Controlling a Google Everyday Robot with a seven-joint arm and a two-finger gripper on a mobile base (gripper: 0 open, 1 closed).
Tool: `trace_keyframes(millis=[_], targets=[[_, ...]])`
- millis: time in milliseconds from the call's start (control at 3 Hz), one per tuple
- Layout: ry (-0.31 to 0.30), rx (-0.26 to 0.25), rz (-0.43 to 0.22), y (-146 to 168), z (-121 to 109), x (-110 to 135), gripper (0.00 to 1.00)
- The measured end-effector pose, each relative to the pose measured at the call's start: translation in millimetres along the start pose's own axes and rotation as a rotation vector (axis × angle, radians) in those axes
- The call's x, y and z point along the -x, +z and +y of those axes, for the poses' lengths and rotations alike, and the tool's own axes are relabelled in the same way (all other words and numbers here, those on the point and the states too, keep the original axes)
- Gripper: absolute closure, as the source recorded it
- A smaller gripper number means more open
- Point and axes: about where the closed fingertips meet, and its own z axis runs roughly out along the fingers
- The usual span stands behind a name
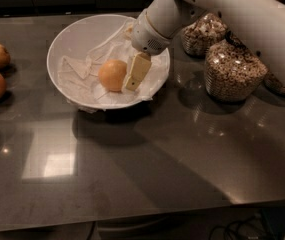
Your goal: Pick orange from white bowl
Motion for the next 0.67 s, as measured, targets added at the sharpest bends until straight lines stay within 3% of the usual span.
trace_keyframes(millis=[667], targets=[[-0.102,-0.008,0.013,28,-7,3,0.0]])
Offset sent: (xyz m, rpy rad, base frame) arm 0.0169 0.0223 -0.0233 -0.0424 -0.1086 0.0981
